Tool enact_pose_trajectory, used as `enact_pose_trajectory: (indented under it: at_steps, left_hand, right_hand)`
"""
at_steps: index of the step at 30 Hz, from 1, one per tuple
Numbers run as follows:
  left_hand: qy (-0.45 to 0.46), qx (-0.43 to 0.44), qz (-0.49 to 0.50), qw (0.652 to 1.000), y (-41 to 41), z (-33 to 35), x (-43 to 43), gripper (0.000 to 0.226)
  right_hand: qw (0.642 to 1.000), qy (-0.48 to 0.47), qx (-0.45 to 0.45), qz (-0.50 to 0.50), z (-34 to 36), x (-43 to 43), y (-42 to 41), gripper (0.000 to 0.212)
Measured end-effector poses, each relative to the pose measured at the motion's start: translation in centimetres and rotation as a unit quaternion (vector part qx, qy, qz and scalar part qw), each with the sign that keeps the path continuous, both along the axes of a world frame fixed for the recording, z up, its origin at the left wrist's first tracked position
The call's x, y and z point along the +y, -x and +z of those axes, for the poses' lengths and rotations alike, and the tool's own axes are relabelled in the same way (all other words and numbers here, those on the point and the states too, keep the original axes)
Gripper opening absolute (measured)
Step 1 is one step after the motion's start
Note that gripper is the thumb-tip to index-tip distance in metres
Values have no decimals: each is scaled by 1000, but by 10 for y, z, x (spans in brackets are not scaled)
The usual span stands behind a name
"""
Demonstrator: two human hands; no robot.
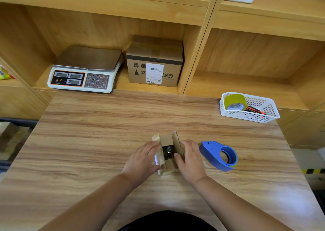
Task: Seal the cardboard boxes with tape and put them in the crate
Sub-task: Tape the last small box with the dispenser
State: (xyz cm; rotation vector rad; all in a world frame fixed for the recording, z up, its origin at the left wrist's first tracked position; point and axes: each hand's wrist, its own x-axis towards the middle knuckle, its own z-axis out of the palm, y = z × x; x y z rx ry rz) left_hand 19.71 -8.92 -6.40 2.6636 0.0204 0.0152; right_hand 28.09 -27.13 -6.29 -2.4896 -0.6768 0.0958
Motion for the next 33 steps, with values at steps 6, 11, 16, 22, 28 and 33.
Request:
enact_pose_trajectory:
  at_steps: [6,11,16,22,28,33]
  left_hand:
    - [-54,41,-51,996,-5,-13,2,63]
    - [-27,45,-46,998,-2,-19,2,62]
    - [-4,48,-30,998,-2,-20,0,61]
    - [-10,48,-31,998,-3,-20,0,58]
    - [-26,43,-39,998,-5,-16,0,56]
    - [-63,55,-59,995,-10,-14,2,57]
  right_hand:
    - [999,-21,-25,30,6,-12,12,24]
    - [991,25,-70,109,10,-13,18,33]
    - [987,66,-49,135,8,-9,17,38]
    - [972,114,-110,172,5,-9,16,42]
    - [944,192,-180,201,3,-7,14,39]
    - [934,226,-179,210,7,-7,11,47]
